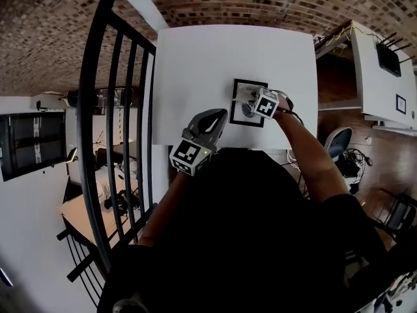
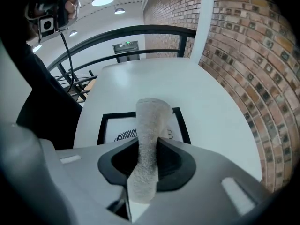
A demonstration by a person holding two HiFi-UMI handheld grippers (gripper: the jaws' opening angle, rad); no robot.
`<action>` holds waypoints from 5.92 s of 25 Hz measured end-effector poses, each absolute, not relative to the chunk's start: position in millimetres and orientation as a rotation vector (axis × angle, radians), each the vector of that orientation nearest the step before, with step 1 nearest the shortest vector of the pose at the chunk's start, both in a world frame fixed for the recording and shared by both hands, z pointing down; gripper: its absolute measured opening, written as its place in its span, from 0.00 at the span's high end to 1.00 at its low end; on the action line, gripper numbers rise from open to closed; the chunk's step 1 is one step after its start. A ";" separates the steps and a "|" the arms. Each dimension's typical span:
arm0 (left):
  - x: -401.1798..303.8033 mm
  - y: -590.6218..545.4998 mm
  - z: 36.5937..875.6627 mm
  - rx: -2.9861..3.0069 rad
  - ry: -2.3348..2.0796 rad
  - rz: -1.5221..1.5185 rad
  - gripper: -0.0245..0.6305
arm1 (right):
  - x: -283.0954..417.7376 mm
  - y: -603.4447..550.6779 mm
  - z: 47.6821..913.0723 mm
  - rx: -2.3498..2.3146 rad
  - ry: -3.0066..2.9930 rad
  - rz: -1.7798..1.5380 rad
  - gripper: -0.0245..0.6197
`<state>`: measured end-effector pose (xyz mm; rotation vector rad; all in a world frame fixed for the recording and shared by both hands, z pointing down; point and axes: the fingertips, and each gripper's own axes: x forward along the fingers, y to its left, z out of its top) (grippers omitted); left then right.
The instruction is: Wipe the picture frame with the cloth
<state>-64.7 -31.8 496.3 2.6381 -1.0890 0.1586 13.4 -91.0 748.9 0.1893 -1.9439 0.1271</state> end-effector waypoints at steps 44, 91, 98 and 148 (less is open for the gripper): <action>-45.8 -37.5 496.4 2.639 -0.963 0.161 0.96 | 37.5 -43.5 748.4 0.052 -1.888 0.051 0.82; -36.6 -37.0 502.1 2.646 -0.917 0.171 0.96 | 50.7 2.7 747.5 0.008 -1.869 0.114 0.82; -30.8 -38.3 503.3 2.655 -0.892 0.179 0.96 | 82.1 9.1 746.0 0.064 -1.856 0.156 0.82; -1.2 -49.7 447.5 2.782 -0.816 0.093 0.96 | 58.3 -66.5 417.8 0.965 -2.956 0.089 0.82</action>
